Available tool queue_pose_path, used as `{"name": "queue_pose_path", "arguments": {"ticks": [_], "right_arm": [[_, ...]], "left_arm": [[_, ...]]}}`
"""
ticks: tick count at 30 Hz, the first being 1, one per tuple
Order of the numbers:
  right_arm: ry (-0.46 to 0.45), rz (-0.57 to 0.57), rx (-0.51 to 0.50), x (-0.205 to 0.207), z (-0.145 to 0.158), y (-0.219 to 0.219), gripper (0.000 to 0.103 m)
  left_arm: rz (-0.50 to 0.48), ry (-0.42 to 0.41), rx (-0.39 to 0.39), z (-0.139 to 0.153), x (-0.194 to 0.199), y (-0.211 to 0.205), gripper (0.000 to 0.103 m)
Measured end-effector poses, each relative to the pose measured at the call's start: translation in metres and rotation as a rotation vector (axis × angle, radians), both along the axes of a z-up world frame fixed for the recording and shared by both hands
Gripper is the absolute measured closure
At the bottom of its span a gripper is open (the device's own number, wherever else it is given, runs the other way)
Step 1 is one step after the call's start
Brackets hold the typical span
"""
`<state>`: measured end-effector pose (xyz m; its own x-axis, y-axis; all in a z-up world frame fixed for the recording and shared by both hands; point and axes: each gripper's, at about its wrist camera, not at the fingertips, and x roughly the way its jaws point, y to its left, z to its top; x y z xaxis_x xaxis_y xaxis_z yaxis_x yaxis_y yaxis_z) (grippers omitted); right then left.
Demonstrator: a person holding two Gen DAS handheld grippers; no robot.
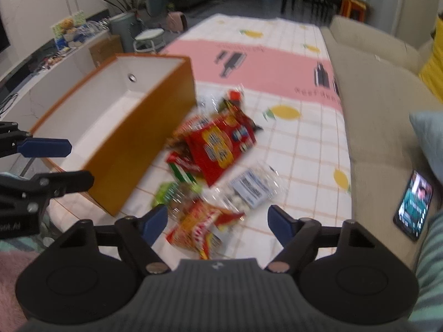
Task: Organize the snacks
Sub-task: 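Grasp the green raisin bag with the left tool while the right grasps the Mimi bag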
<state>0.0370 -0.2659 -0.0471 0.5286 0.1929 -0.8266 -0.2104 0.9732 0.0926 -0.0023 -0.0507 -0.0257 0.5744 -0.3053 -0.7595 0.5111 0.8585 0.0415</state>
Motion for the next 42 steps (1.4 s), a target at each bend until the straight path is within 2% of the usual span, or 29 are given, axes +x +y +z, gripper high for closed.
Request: {"name": "queue_pose_path", "arguments": {"ticks": [3, 5, 11, 18, 31, 38, 41, 42], "right_arm": [[0.061, -0.039, 0.022, 0.006, -0.015, -0.01, 0.026], [0.108, -0.068, 0.06, 0.012, -0.025, -0.016, 0.028], [0.212, -0.125, 0.2, 0.027, -0.046, -0.021, 0.033], [0.275, -0.127, 0.226, 0.042, -0.068, -0.013, 0.04], [0.33, -0.124, 0.303, 0.052, -0.092, -0.021, 0.048], [0.342, -0.113, 0.34, 0.053, -0.097, -0.023, 0.055], [0.337, -0.108, 0.342, 0.053, -0.098, -0.024, 0.057], [0.335, -0.107, 0.338, 0.053, -0.098, -0.024, 0.058]], "left_arm": [[-0.024, 0.042, 0.0, -0.009, 0.008, -0.008, 0.034], [-0.042, 0.062, 0.029, -0.016, 0.015, -0.016, 0.034], [-0.158, 0.084, 0.17, -0.037, 0.025, -0.037, 0.034], [-0.292, 0.103, 0.302, -0.056, 0.036, -0.049, 0.034], [-0.456, 0.102, 0.534, -0.103, 0.047, -0.085, 0.034], [-0.47, 0.116, 0.594, -0.12, 0.049, -0.096, 0.034], [-0.471, 0.106, 0.615, -0.127, 0.048, -0.098, 0.037], [-0.465, 0.099, 0.623, -0.128, 0.048, -0.098, 0.042]]}}
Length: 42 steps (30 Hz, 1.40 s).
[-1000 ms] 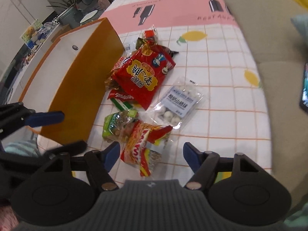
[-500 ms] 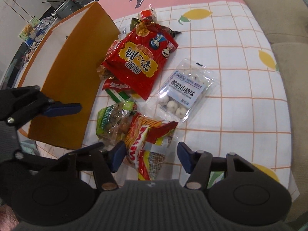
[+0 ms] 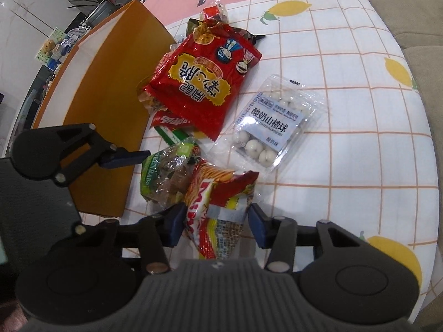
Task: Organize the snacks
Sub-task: 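Grasp the green raisin bag with the left tool while the right grasps the Mimi bag, then carry both bags over the box and open both tools to drop them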
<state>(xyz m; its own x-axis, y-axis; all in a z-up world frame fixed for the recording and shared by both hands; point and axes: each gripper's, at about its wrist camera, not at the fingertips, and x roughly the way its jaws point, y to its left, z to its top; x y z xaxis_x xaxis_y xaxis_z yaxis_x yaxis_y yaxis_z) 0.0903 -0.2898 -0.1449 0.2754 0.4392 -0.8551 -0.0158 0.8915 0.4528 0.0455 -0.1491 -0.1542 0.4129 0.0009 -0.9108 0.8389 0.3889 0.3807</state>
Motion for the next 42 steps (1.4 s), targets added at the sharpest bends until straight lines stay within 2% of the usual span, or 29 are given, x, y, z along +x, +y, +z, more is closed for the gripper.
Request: {"name": "queue_pose_path", "arguments": {"ticks": [7, 13, 19, 28, 34, 42], "right_arm": [[-0.018, 0.011, -0.02, -0.002, 0.002, 0.001, 0.066], [-0.047, 0.034, -0.044, -0.006, 0.007, 0.003, 0.071], [-0.099, 0.033, -0.087, -0.013, 0.024, 0.001, 0.072], [-0.178, 0.012, -0.128, -0.025, 0.053, -0.003, 0.073], [-0.262, 0.021, -0.141, -0.034, 0.081, 0.001, 0.073], [-0.387, 0.053, -0.086, -0.035, 0.127, 0.019, 0.073]], "left_arm": [[0.043, -0.031, -0.037, -0.001, -0.003, 0.003, 0.053], [0.159, -0.019, -0.133, 0.007, 0.001, 0.012, 0.059], [0.29, -0.002, -0.223, 0.018, 0.003, 0.025, 0.06], [0.431, -0.077, -0.377, 0.062, -0.005, 0.045, 0.06], [0.5, -0.084, -0.502, 0.101, -0.01, 0.062, 0.06], [0.587, -0.144, -0.597, 0.146, -0.011, 0.098, 0.06]]}}
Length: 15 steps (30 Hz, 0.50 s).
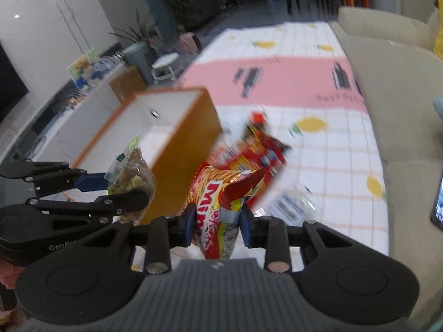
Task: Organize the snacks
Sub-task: 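Carry both bags over the box and open both tools to drop them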
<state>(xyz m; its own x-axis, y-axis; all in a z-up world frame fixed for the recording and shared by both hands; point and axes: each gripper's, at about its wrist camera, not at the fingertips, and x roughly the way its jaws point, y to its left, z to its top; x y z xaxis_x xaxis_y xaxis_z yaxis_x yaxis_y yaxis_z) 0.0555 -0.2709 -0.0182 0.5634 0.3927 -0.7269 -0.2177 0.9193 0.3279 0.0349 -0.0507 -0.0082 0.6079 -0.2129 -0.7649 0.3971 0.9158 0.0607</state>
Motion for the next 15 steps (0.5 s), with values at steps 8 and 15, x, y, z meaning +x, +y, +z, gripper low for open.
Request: {"name": "queue_pose_path", "arguments": {"ticks": [8, 15], "right_arm": [[-0.086, 0.14, 0.064, 0.02, 0.038, 0.048, 0.073], [-0.07, 0.312, 0.04, 0.044, 0.044, 0.105, 0.073]], "left_arm": [[0.091, -0.019, -0.02, 0.031, 0.019, 0.053, 0.06], [0.078, 0.105, 0.024, 0.014, 0.052, 0.092, 0.06]]}}
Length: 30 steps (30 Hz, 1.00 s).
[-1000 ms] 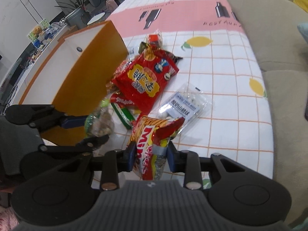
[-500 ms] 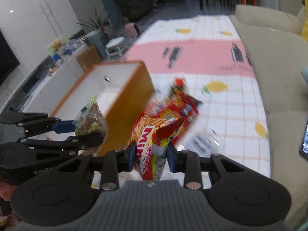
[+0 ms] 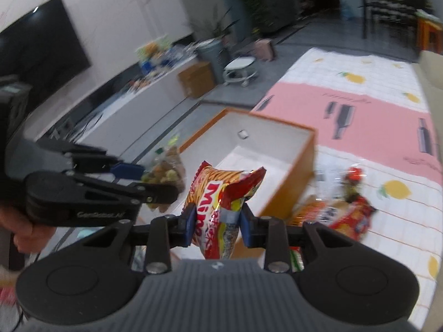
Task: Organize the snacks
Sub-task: 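Carry both bags over the box and open both tools to drop them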
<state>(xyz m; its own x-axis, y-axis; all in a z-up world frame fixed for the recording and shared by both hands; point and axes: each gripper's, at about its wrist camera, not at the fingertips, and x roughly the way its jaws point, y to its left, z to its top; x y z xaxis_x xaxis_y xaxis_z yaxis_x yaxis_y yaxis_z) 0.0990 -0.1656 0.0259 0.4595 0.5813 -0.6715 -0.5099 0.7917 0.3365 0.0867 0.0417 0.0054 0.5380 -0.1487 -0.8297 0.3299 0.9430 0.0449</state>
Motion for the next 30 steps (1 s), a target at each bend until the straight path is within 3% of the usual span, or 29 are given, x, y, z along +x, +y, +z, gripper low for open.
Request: {"name": "queue_pose_path", "arguments": {"ticks": [6, 18, 30], "right_arm": [[0.034, 0.112, -0.101, 0.026, -0.025, 0.041, 0.073], [0.106, 0.288, -0.283, 0.059, -0.087, 0.096, 0.073], [0.163, 0.351, -0.331, 0.068, -0.116, 0.116, 0.072]], "left_arm": [[-0.029, 0.135, 0.013, -0.031, 0.025, 0.021, 0.06], [-0.091, 0.307, 0.08, -0.081, 0.052, 0.034, 0.06], [-0.062, 0.416, 0.109, -0.112, 0.066, 0.039, 0.06]]}}
